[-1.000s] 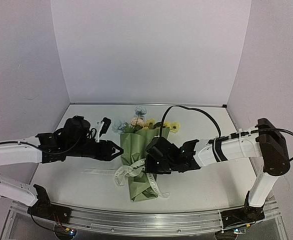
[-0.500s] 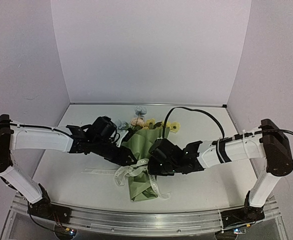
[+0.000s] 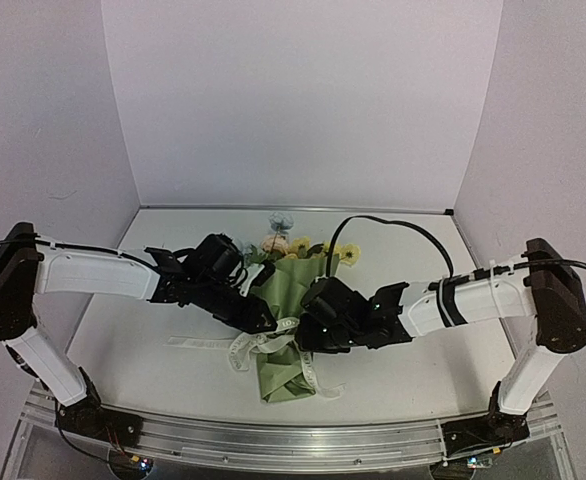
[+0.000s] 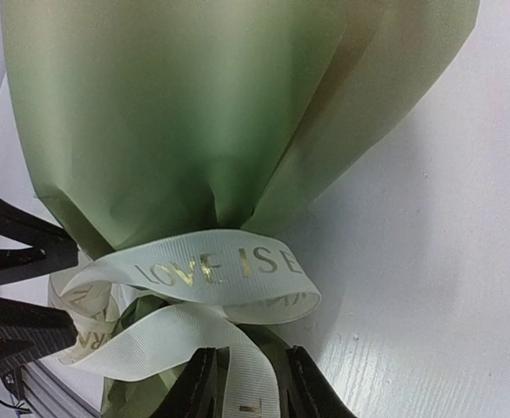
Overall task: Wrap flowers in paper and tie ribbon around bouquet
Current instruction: Cross the half-tied ribbon over the folded bouquet.
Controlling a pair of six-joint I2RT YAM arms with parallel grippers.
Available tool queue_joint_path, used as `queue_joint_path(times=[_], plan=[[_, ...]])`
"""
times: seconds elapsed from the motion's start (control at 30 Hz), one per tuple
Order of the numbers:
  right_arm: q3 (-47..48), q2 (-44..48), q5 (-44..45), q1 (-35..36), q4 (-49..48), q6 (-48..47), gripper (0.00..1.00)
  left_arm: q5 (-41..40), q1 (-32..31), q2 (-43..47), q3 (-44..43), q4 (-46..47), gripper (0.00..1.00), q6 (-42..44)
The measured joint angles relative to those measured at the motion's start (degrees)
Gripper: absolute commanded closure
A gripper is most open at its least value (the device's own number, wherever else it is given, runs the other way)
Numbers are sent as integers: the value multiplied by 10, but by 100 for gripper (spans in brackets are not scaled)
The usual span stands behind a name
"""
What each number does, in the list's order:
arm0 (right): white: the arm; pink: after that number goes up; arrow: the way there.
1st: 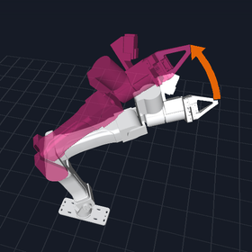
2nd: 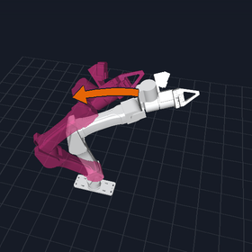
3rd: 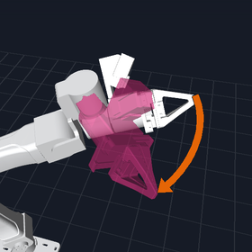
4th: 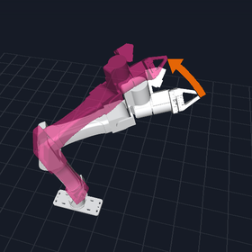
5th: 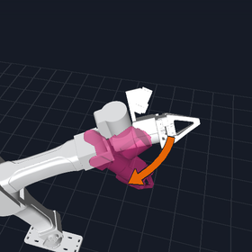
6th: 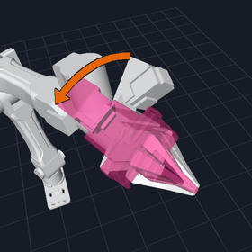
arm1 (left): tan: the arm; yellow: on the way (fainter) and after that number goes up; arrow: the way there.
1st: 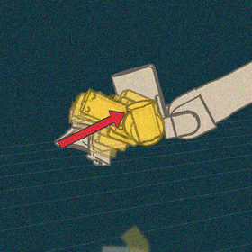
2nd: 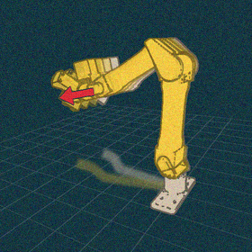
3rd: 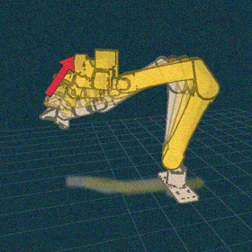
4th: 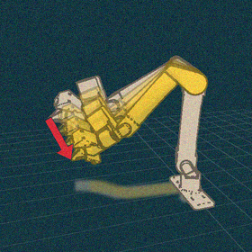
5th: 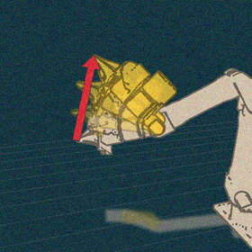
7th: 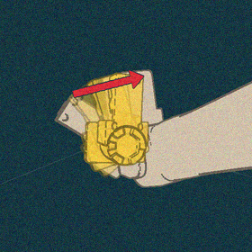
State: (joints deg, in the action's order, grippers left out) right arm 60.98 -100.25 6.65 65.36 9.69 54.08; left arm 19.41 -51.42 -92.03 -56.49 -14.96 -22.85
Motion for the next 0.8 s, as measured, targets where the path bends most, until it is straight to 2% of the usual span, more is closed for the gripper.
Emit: queue_joint_path(times=[0.47, 0.8], plan=[[-2, 0, -14, 6, 0, 4, 99, 17, 0, -21, -8, -2, 76, 5], [-1, -3, -14, 6, -9, 9, 100, 19, -1, -22, -8, -2, 99, 4]])
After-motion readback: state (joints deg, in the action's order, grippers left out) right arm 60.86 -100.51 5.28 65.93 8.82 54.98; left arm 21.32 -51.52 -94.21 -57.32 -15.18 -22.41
